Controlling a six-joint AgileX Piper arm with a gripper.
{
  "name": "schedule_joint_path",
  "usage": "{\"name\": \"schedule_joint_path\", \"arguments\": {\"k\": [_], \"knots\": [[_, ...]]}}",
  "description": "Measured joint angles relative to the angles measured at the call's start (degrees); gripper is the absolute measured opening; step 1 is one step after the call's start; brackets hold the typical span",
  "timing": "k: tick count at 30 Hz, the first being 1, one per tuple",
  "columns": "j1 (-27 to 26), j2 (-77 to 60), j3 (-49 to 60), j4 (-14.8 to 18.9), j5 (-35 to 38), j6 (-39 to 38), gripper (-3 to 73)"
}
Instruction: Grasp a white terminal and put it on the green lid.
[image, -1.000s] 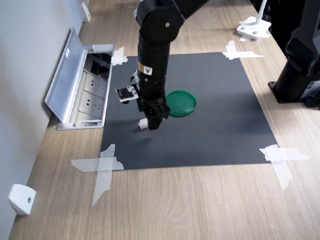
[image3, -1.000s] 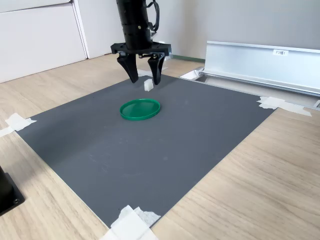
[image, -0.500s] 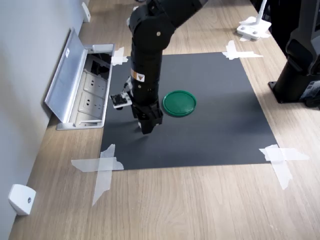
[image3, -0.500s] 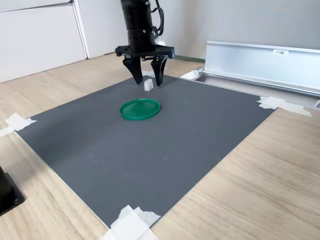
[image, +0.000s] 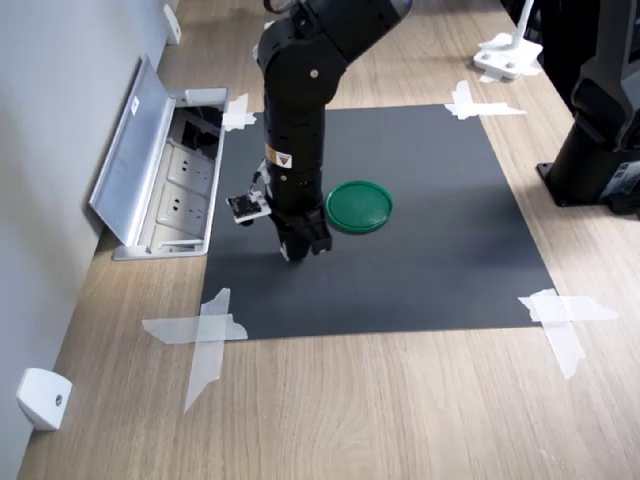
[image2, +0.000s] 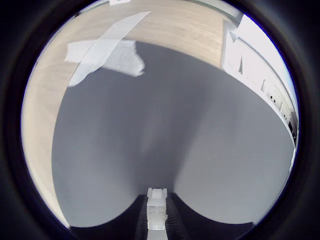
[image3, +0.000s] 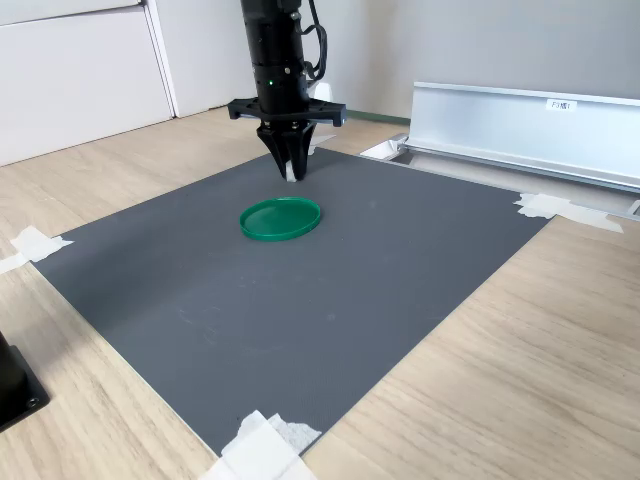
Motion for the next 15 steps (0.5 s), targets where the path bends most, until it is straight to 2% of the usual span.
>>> {"name": "schedule_joint_path", "arguments": {"k": [3,6,15], "knots": [[0.0,-2.0,0.0,1.2,2.7,-3.0,8.6],[0.0,-5.2,0.1,1.0,4.3,-4.4,8.6],[-0.1,-15.2,9.9,-4.5,4.8,-5.6,8.6]]}}
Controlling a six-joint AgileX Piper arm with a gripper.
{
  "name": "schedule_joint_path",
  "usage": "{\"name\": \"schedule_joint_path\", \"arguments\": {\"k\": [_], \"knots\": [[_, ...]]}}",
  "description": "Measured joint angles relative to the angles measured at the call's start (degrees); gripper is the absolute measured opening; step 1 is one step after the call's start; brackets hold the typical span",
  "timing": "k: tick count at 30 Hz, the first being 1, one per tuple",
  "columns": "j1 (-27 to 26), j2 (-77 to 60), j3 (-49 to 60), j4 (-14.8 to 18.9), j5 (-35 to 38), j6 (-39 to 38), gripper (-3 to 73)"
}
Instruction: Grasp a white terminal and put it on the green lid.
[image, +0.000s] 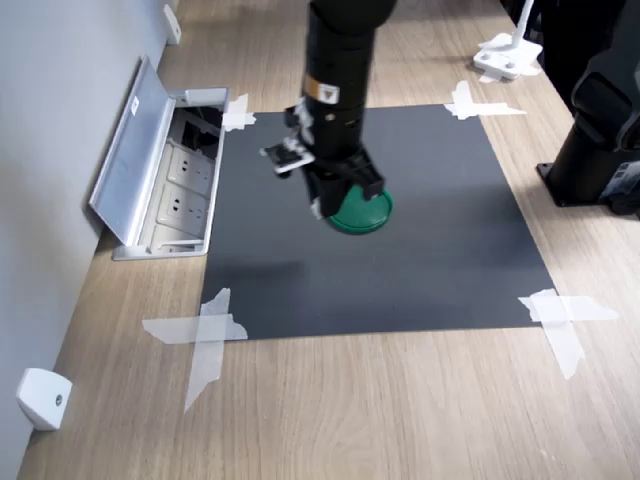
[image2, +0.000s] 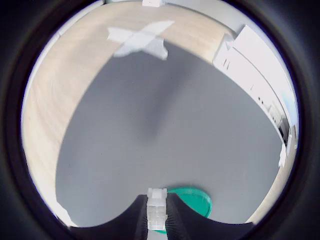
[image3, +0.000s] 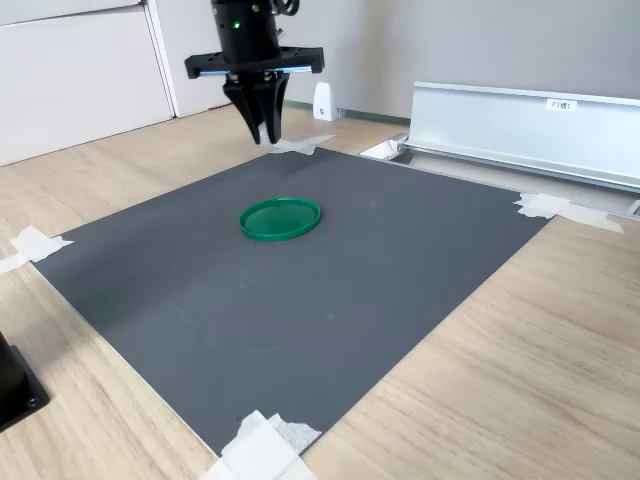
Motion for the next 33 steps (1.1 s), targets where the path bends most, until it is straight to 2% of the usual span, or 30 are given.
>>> {"name": "schedule_joint_path", "arguments": {"k": [7,15,24,33], "knots": [[-4.0,-2.4,7.1,-0.8,-1.7,-0.3,8.6],[-9.5,-2.4,8.5,-1.7,-4.2,-2.7,8.6],[-9.8,-0.3,8.6,0.7,-4.3,-4.7,8.6],[-9.8,1.4,8.6,1.1,-3.5,-7.7,8.6]]}}
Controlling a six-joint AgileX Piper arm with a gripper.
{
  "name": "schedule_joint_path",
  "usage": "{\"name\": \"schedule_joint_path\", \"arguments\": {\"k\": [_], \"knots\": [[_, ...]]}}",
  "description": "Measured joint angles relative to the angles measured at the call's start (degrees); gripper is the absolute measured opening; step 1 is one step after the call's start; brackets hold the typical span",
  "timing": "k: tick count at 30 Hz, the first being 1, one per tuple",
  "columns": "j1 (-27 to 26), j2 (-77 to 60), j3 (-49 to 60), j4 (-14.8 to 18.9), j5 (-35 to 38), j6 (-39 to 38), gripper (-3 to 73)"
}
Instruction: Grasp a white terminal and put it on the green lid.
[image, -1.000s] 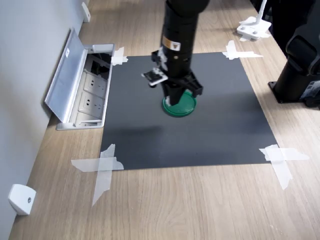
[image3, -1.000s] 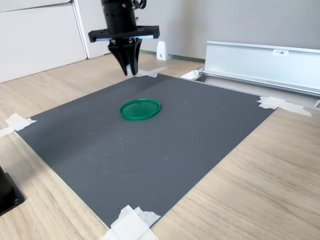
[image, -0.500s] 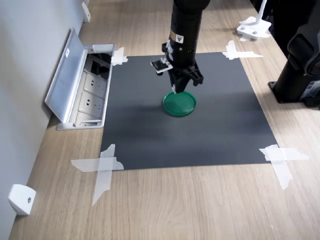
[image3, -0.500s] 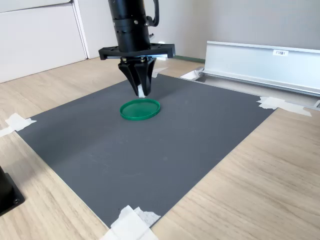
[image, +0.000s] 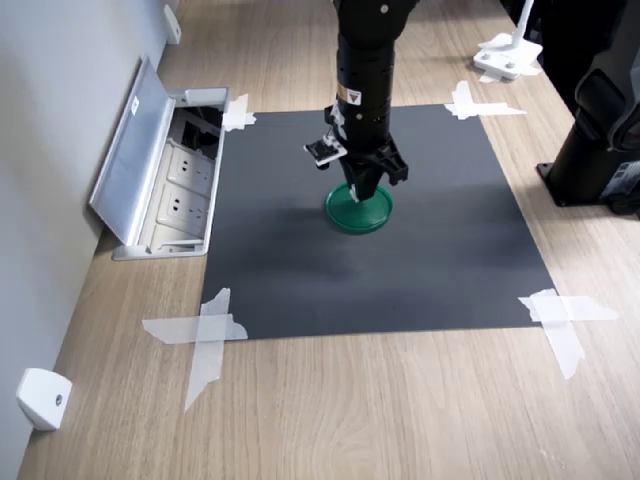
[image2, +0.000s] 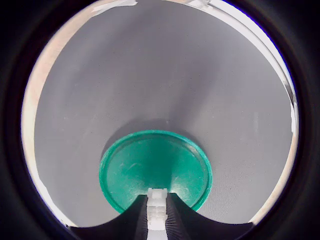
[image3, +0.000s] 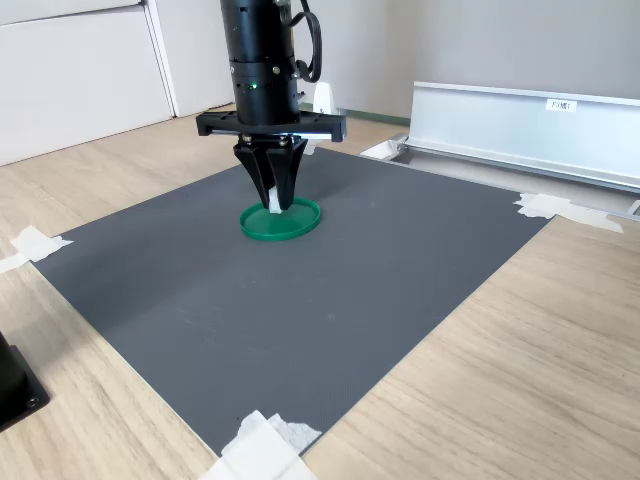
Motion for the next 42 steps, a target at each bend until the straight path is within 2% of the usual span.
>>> {"name": "schedule_joint_path", "arguments": {"k": [5,9,12,16,18,21,25,30,33,42], "knots": [[0.0,0.0,0.0,1.6,0.0,-3.8,13.4],[0.0,0.0,0.0,3.0,-0.1,-7.4,25.8],[0.0,0.0,0.0,3.1,-0.5,-7.8,38.5],[0.0,0.0,0.0,3.0,-0.8,-7.1,51.9],[0.0,0.0,0.0,2.1,-1.0,-6.0,56.1],[0.0,-0.3,0.0,1.1,-0.5,-3.8,58.2],[0.0,-2.6,0.0,2.0,0.7,-3.1,57.1],[0.0,-8.5,0.0,3.8,0.4,-4.9,49.7],[0.0,-13.8,0.1,4.3,0.3,-5.0,42.6],[-1.7,-33.7,3.1,5.7,-2.6,1.8,12.7]]}}
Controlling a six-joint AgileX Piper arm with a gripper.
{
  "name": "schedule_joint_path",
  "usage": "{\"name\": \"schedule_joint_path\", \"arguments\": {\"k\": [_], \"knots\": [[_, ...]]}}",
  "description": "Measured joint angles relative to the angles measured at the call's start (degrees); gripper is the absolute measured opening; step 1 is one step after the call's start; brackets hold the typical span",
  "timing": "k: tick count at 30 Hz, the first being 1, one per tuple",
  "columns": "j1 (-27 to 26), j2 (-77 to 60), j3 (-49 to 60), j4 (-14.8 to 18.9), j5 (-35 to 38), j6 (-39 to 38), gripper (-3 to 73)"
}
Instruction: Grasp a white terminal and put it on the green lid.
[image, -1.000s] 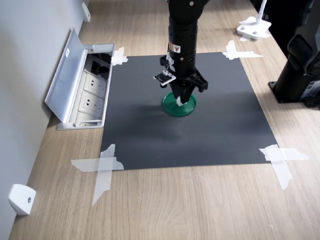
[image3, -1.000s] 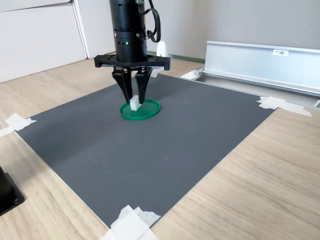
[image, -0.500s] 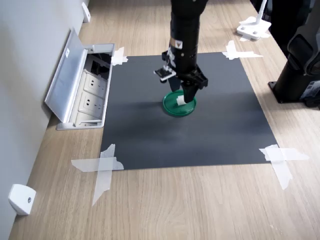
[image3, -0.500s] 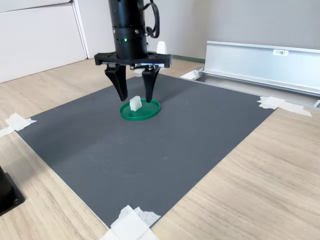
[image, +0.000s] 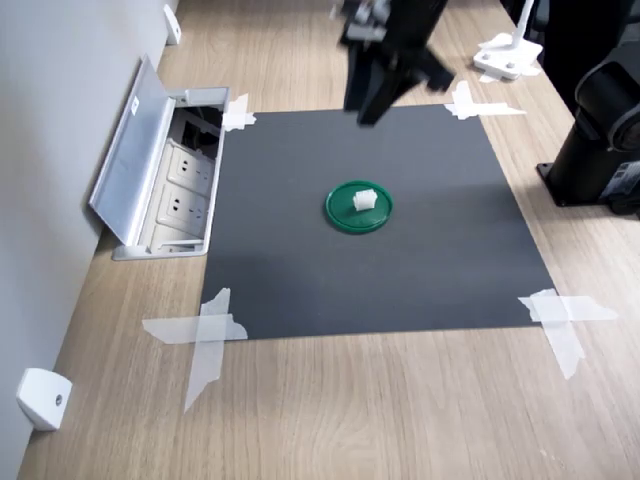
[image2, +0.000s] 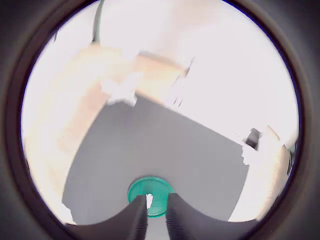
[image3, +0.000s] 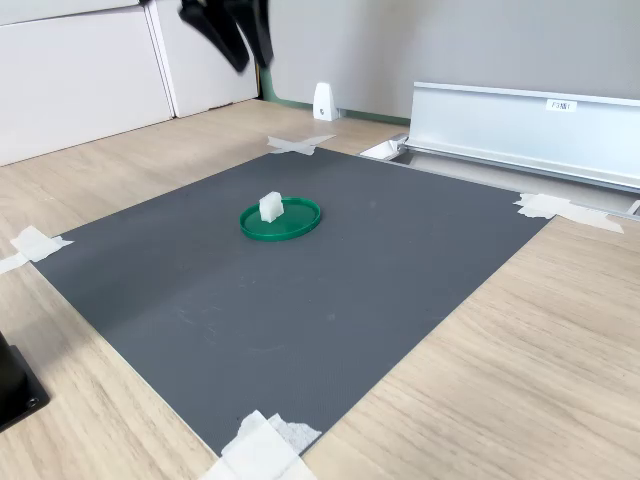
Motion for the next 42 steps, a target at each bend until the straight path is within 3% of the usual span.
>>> {"name": "schedule_joint_path", "arguments": {"k": [4,9,12,27,42], "knots": [[-4.3,-11.7,8.0,-0.2,-8.1,7.6,3.9],[-6.8,-26.5,17.7,-4.7,-16.7,14.4,0.0],[-6.9,-34.9,23.1,-5.1,-19.2,15.7,-0.5],[-6.9,-63.5,47.4,-5.4,-21.0,17.9,-0.5],[-6.9,-64.4,49.8,-5.1,-21.4,17.9,-0.5]]}}
